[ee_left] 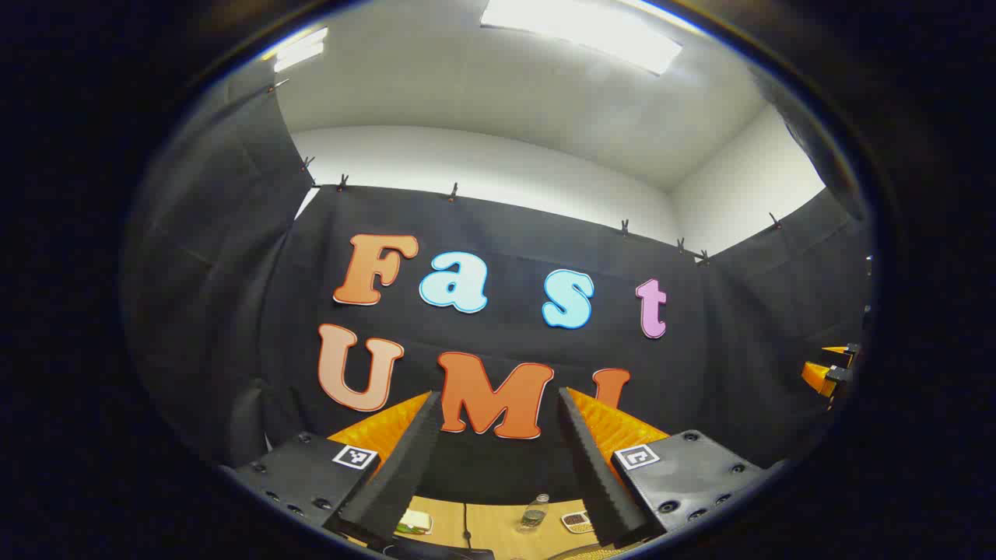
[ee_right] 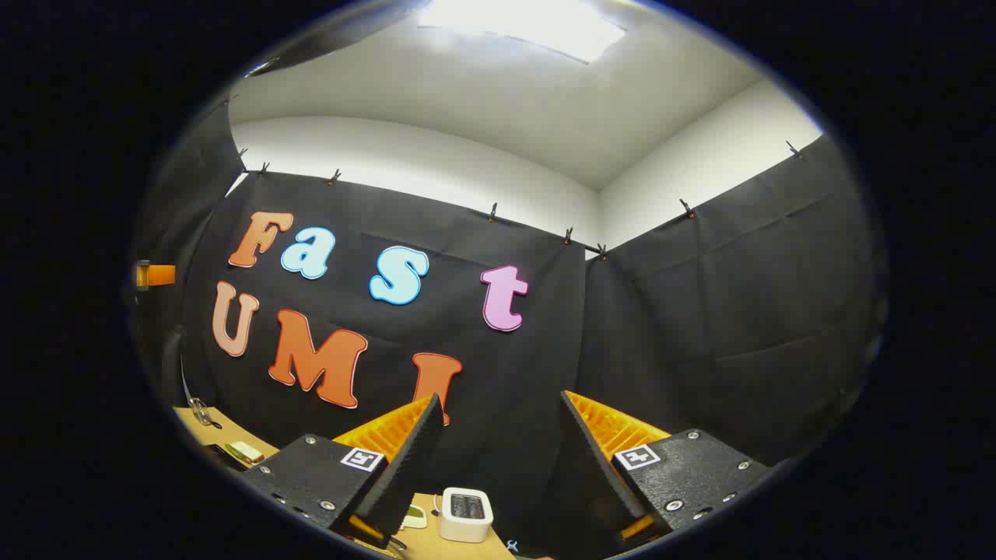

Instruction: First push the handle of the pot to place it horizontally, then grasp the pot with both hands and set it on the induction cooktop.

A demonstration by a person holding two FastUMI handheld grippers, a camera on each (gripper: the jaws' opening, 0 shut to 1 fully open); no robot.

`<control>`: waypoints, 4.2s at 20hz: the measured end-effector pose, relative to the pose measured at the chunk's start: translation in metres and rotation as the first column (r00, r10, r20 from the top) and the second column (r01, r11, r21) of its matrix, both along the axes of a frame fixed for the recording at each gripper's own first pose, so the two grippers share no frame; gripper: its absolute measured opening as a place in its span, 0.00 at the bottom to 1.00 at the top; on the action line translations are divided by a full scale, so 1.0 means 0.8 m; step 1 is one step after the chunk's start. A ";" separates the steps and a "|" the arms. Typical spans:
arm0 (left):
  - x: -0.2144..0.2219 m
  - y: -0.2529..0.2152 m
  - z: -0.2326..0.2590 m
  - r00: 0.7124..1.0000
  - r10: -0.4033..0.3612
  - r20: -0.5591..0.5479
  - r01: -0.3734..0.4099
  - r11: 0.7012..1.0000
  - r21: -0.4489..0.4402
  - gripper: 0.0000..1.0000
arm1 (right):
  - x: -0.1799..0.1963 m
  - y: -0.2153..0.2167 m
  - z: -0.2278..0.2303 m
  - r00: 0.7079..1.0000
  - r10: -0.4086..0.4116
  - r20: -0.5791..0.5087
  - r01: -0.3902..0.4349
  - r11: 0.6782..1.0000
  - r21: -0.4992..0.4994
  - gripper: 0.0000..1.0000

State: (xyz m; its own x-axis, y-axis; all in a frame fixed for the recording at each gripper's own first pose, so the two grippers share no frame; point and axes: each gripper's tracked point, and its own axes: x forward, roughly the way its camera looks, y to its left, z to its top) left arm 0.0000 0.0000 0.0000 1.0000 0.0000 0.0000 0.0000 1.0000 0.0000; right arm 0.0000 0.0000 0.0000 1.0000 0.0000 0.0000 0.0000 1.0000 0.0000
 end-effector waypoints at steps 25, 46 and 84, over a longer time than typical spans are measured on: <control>-0.014 -0.036 0.011 0.999 -0.029 0.034 0.027 0.997 0.074 0.97 | 0.021 0.005 -0.002 0.999 0.033 0.014 -0.034 0.997 0.069 0.94; -0.119 -0.138 -0.322 0.727 0.038 -0.686 -0.033 0.999 0.020 0.07 | -0.004 -0.047 -0.065 0.983 0.177 -0.043 -0.171 0.978 0.123 0.94; -0.387 -0.185 -0.711 -0.239 -0.156 -0.958 -0.366 0.929 -0.060 0.08 | -0.090 -0.143 -0.148 0.959 -0.087 -0.268 0.090 0.996 -0.002 0.94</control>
